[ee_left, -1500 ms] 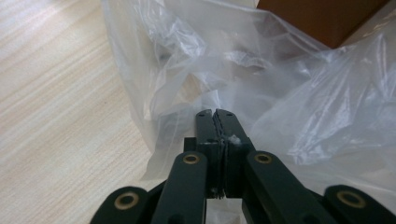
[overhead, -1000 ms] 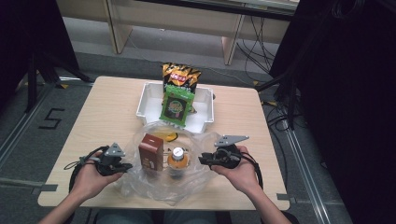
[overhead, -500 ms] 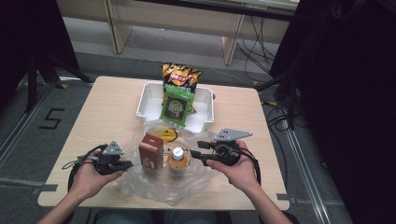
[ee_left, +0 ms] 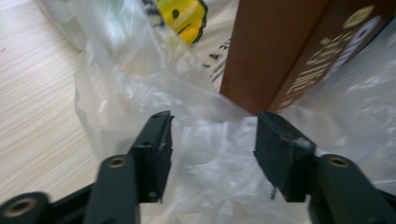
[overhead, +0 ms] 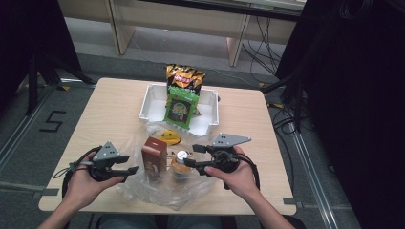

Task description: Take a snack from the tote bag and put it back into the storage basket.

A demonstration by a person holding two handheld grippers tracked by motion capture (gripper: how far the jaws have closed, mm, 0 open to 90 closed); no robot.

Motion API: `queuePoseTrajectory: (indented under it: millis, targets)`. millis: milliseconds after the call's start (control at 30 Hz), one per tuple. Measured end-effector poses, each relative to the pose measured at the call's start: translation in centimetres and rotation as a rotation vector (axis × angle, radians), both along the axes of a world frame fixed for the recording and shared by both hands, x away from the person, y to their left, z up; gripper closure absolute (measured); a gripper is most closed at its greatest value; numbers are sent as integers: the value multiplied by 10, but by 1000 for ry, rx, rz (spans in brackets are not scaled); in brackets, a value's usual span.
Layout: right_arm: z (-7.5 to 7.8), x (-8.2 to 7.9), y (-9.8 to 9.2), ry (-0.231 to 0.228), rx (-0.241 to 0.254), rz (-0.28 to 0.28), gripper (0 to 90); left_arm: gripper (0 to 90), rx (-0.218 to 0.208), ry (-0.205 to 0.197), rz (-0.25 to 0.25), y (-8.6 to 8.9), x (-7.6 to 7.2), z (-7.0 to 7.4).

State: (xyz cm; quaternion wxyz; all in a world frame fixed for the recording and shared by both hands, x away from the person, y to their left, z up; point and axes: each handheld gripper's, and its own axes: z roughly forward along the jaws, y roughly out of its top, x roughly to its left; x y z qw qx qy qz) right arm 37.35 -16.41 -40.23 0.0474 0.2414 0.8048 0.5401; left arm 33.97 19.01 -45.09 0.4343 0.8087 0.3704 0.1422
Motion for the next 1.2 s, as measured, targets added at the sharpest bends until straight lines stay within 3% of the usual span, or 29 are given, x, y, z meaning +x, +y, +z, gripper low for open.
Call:
queuePoseTrajectory:
  millis: [100, 167, 200, 267, 300, 400, 467, 633, 1067, 1200]
  targets:
    - [-1, 1, 6, 5, -17, 18, 370, 366, -20, -14, -11, -2, -4, 2]
    - [-3, 1, 9, 16, -2, -2, 367, 350, -2, -34, -37, -2, -4, 4]
    - [-3, 4, 10, -4, -10, 6, 364, 346, -25, -33, -24, -4, -5, 5]
    - [-3, 4, 12, 35, -4, 5, 353, 338, -35, -42, -26, -5, -5, 7]
    - [-5, 6, 13, 6, -7, 17, 347, 338, -48, -42, -28, -5, -5, 7]
    - [-7, 5, 16, 42, -11, -1, 337, 338, -57, -52, -14, -5, -5, 8]
    - [-10, 9, 19, 22, -6, 5, 335, 340, -70, -59, -14, -6, -5, 9]
    - [-11, 10, 23, 32, -2, 2, 347, 344, -76, -53, -14, -9, -4, 7]
    - [-41, 3, 33, 42, -84, 23, 269, 349, -82, -34, -11, -7, -2, -1]
    - [-51, 0, 36, 13, -132, 20, 267, 349, -67, -31, -14, -7, -2, -2]
